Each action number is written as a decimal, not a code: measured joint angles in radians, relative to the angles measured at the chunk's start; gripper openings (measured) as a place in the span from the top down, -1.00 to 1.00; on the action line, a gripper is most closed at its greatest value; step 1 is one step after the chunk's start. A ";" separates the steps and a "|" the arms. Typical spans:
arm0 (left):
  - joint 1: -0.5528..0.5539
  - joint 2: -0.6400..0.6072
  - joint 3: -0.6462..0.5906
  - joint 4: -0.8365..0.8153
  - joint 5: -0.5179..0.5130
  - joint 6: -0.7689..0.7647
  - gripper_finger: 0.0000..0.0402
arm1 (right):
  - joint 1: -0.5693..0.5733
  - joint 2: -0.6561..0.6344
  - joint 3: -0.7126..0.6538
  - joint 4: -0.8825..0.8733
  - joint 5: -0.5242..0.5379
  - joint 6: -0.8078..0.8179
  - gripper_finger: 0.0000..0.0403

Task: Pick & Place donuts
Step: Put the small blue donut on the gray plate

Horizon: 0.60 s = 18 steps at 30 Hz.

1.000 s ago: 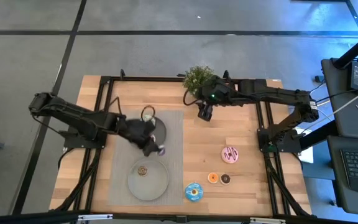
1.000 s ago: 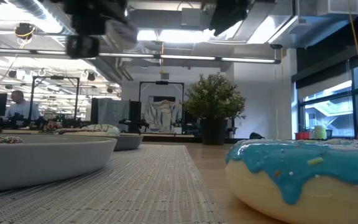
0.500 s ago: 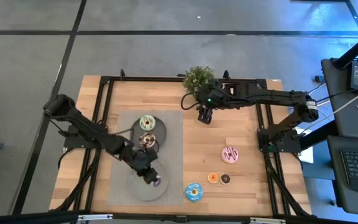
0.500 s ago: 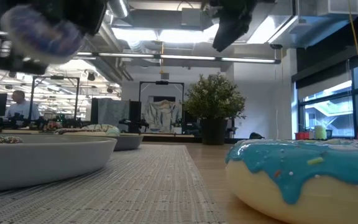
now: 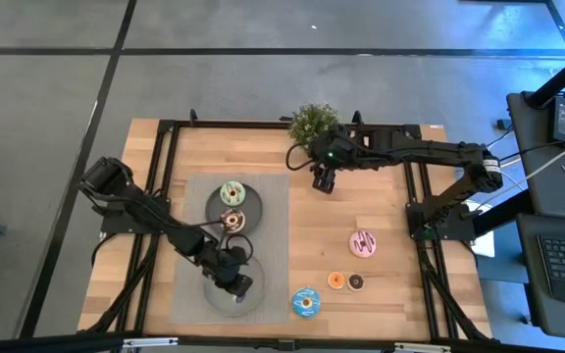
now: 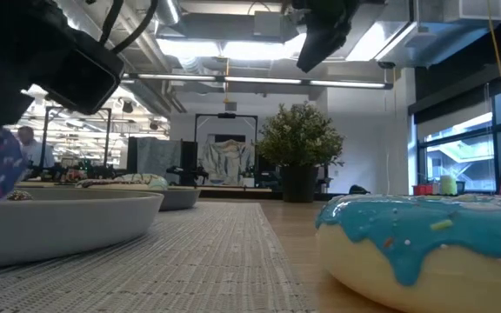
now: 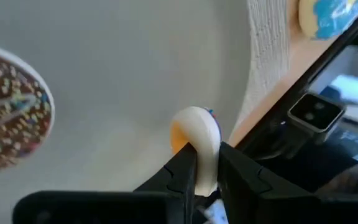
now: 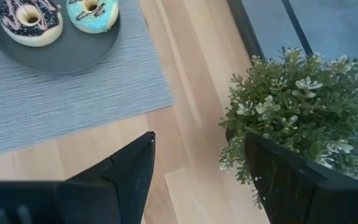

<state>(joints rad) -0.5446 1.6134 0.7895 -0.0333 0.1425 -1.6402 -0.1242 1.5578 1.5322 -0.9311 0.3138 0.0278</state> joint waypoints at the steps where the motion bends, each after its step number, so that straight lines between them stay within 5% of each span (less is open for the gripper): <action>1: 0.001 0.004 0.000 0.002 0.000 0.030 0.71 | -0.002 0.000 0.000 0.000 0.000 -0.006 -0.23; 11: 0.004 0.006 0.000 0.000 -0.012 0.151 0.67 | -0.005 0.000 0.000 0.006 0.000 -0.010 -0.23; 18: 0.004 0.006 0.000 -0.031 -0.018 0.133 0.48 | -0.005 0.000 0.000 0.007 0.000 -0.011 -0.23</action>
<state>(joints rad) -0.5405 1.6192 0.7895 -0.0640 0.1248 -1.5073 -0.1291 1.5578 1.5322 -0.9239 0.3138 0.0170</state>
